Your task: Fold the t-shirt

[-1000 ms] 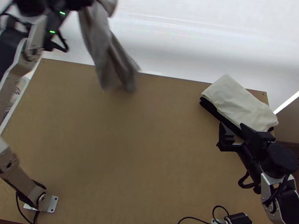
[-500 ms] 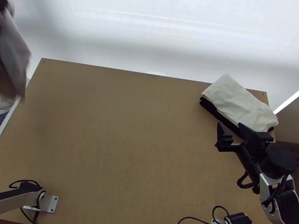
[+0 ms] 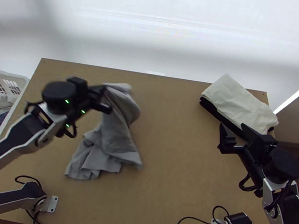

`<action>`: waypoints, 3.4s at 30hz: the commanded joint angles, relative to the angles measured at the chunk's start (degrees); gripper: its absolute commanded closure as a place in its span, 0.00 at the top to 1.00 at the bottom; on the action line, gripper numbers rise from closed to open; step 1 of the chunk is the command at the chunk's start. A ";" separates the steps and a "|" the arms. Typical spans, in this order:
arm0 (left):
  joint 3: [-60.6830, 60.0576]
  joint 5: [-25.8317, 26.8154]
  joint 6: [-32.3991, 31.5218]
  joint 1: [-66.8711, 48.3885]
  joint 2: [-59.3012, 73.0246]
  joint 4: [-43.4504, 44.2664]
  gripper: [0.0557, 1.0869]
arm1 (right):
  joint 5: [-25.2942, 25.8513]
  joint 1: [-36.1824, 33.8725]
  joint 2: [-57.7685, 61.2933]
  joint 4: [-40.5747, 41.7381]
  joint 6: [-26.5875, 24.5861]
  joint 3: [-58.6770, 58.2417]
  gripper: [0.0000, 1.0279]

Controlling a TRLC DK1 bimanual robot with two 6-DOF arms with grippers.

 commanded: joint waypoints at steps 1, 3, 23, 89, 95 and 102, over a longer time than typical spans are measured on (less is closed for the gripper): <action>-0.46 0.08 -1.79 -3.84 1.94 5.04 0.03 | 0.24 -0.50 -0.44 0.33 0.39 -0.71 0.97; -0.02 0.08 -2.41 -5.16 4.49 7.06 0.03 | 0.24 -0.50 -0.35 0.60 0.39 -0.80 0.97; 27.67 -2.12 -6.54 -12.63 42.19 15.50 0.03 | 0.24 -0.94 -1.14 0.33 0.48 -2.64 0.97; 24.50 3.24 0.32 33.87 5.63 -29.76 0.95 | -4.50 36.68 77.96 -35.88 25.53 65.56 0.87; 22.40 3.24 0.84 36.50 3.52 -29.76 0.95 | -6.26 36.68 82.09 -36.93 27.81 68.55 0.87; 20.29 3.33 1.81 38.79 1.33 -29.76 0.95 | -6.52 36.15 85.25 -37.20 28.95 69.34 0.68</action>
